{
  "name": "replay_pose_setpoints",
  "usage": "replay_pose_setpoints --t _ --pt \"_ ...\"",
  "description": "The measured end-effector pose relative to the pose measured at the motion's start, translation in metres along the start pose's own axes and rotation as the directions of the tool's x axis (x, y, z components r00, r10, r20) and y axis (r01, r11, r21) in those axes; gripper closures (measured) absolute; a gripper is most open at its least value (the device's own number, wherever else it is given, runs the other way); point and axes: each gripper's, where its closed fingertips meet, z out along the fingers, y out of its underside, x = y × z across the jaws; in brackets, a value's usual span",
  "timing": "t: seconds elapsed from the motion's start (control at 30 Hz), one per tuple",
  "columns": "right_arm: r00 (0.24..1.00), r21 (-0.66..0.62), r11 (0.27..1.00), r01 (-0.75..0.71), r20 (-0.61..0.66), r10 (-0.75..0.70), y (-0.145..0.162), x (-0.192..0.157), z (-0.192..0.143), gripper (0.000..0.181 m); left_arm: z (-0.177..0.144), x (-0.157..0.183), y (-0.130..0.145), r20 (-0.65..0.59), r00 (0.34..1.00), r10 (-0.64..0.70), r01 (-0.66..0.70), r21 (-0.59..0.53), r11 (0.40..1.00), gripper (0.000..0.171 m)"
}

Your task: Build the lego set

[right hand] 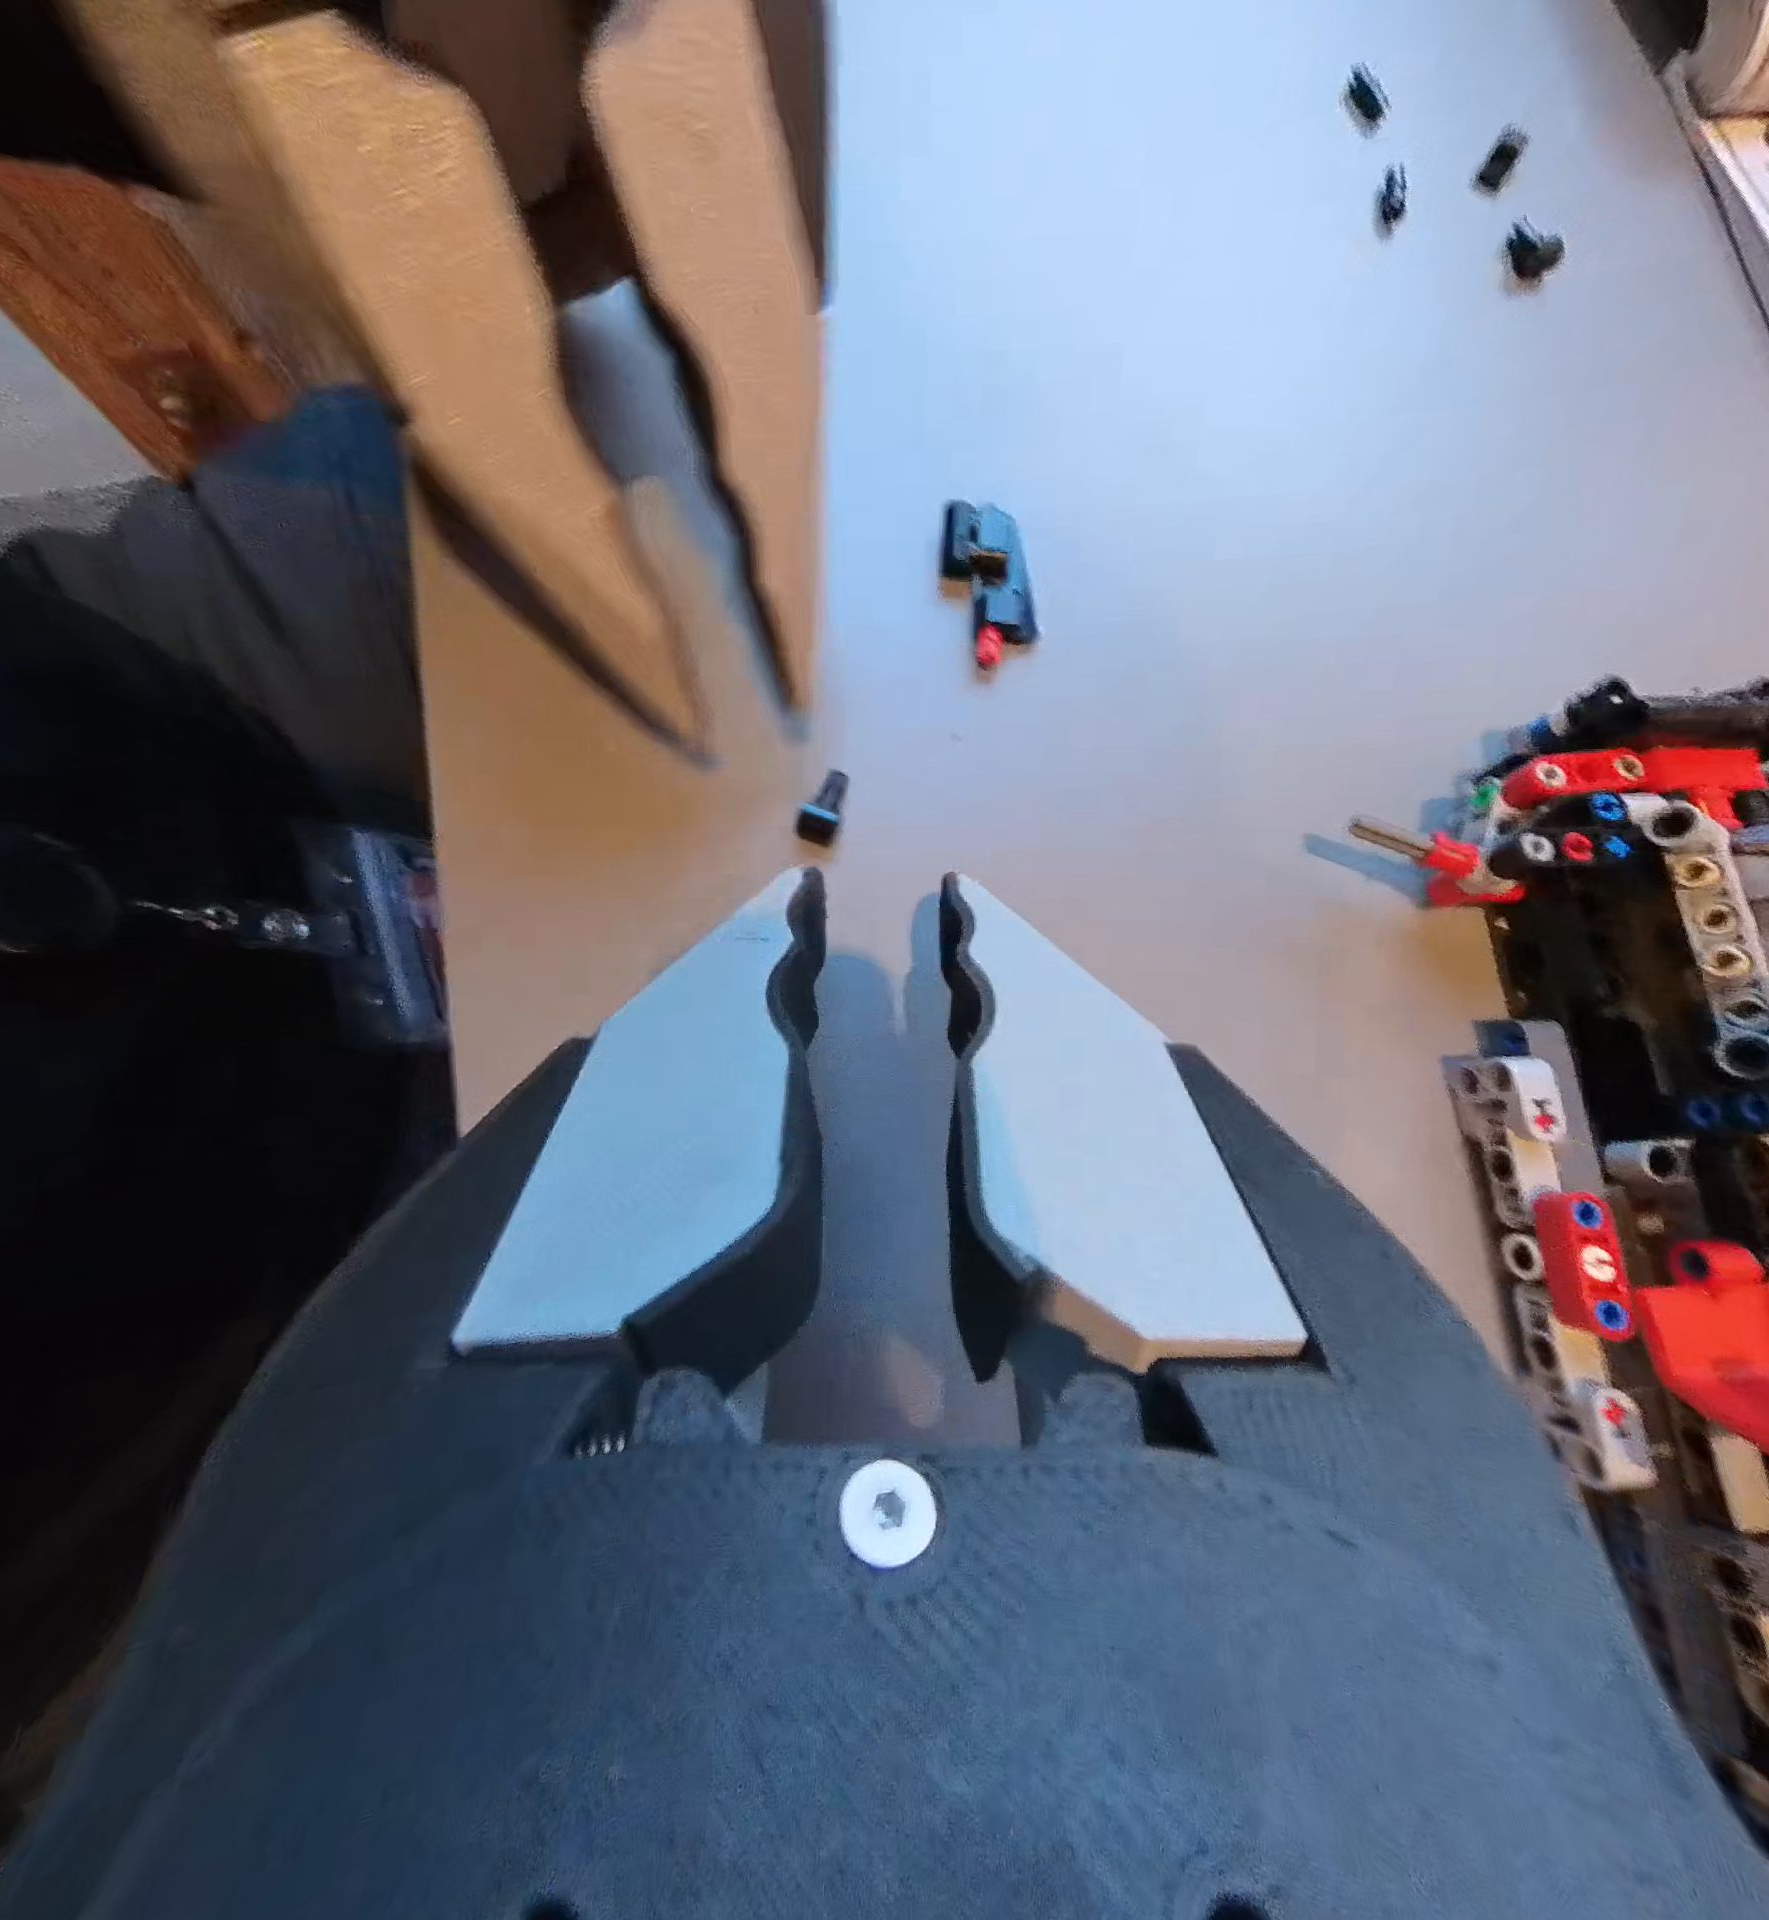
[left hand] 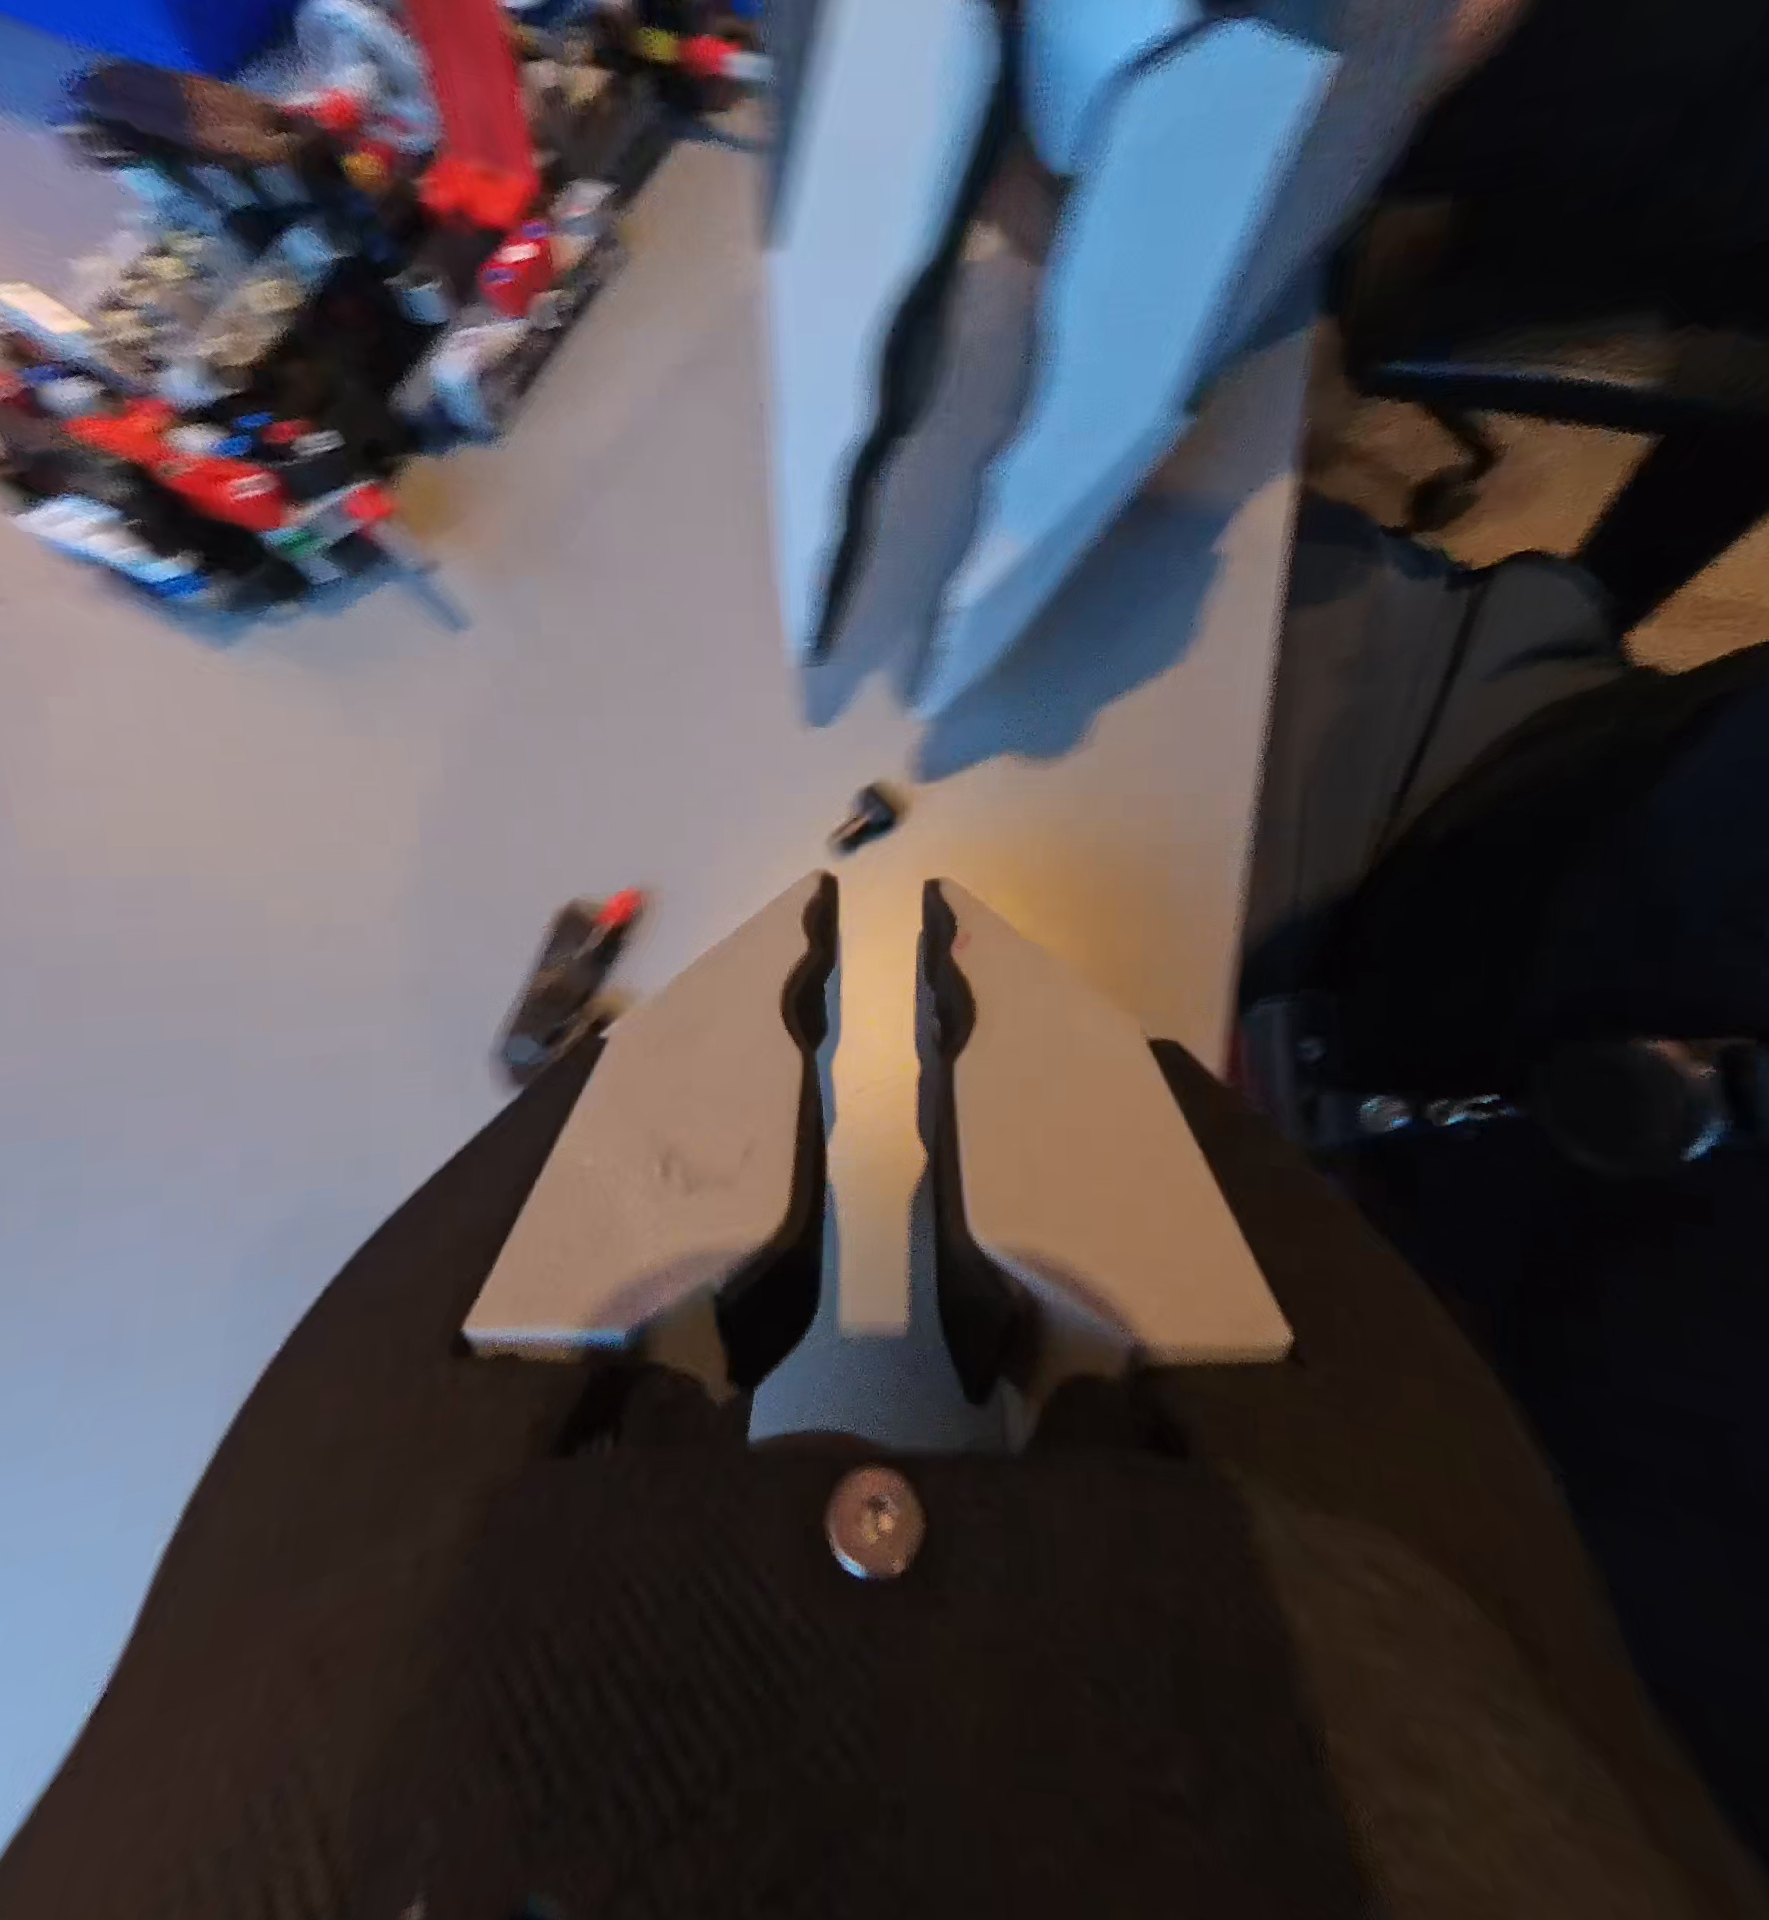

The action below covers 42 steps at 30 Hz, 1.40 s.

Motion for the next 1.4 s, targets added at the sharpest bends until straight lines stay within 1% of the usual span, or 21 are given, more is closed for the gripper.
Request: replay_pose_setpoints --t 0.07,0.1,0.17,0.2,0.23,0.33,0.47,0.57,0.67,0.77,0.87,0.97,1.07,1.3,1.4 --pt "1.000 -0.015 1.000 0.019 -0.006 -0.019 -0.002 -0.008 0.006 0.161 -0.018 -0.032 0.009 0.112 0.994 0.017 -0.014 -0.034 0.999 0.158" --pt "0.999 -0.032 0.999 0.030 -0.019 -0.031 -0.001 -0.010 0.010 0.160 -0.026 -0.045 0.011 0.142 0.990 0.016 -0.009 -0.047 0.999 0.156" --pt "0.998 -0.061 0.997 0.045 -0.032 -0.047 0.000 -0.012 0.017 0.160 -0.036 -0.061 0.009 0.143 0.990 -0.002 0.007 -0.034 0.999 0.152" --pt "0.998 -0.067 0.997 0.041 -0.037 -0.043 0.000 -0.011 0.019 0.160 -0.037 -0.064 0.007 0.113 0.994 0.000 0.002 -0.018 1.000 0.152" --pt "0.999 -0.063 0.998 0.029 -0.037 -0.031 0.000 -0.011 0.021 0.160 -0.035 -0.064 0.007 0.071 0.997 0.007 -0.006 -0.016 1.000 0.150" --pt "1.000 -0.038 0.999 -0.014 -0.028 0.013 -0.003 -0.009 0.025 0.164 -0.026 -0.061 0.016 -0.052 0.998 0.034 -0.037 -0.065 0.997 0.145" --pt "0.999 -0.023 1.000 -0.020 -0.044 0.019 -0.003 -0.003 0.025 0.177 -0.014 -0.064 0.031 -0.121 0.991 0.064 -0.080 -0.132 0.988 0.144" --pt "0.999 -0.021 1.000 -0.015 -0.036 0.014 -0.003 -0.001 0.024 0.177 -0.008 -0.065 0.026 -0.143 0.987 0.073 -0.088 -0.102 0.991 0.153" --pt "0.997 -0.025 0.999 0.020 -0.072 -0.022 -0.001 0.007 0.024 0.177 -0.002 -0.058 0.020 -0.173 0.982 0.076 -0.088 -0.066 0.994 0.155" --pt "0.988 -0.023 0.998 0.058 -0.140 -0.060 -0.001 0.019 0.022 0.177 0.007 -0.054 0.012 -0.163 0.986 0.045 -0.050 -0.027 0.998 0.156" --pt "0.975 -0.009 0.993 0.121 -0.186 -0.121 -0.002 0.025 0.019 0.177 0.015 -0.057 0.005 -0.083 0.996 0.014 -0.017 -0.030 0.999 0.156" --pt "0.965 -0.037 0.984 0.173 -0.191 -0.177 0.003 0.028 0.019 0.177 0.021 -0.052 0.000 -0.068 0.998 -0.007 0.004 -0.043 0.999 0.156" --pt "0.963 -0.039 0.983 0.182 -0.194 -0.186 0.003 0.030 0.019 0.177 0.027 -0.045 -0.006 -0.062 0.996 -0.057 0.055 -0.028 0.998 0.156" --pt "0.969 -0.036 0.986 0.164 -0.181 -0.168 0.003 0.030 0.020 0.176 0.029 -0.041 -0.007 -0.038 0.999 0.013 -0.014 -0.031 0.999 0.156" --pt "0.975 -0.032 0.988 0.152 -0.159 -0.155 0.004 0.030 0.020 0.177 0.030 -0.042 -0.007 -0.062 0.998 0.024 -0.026 -0.030 0.999 0.157"
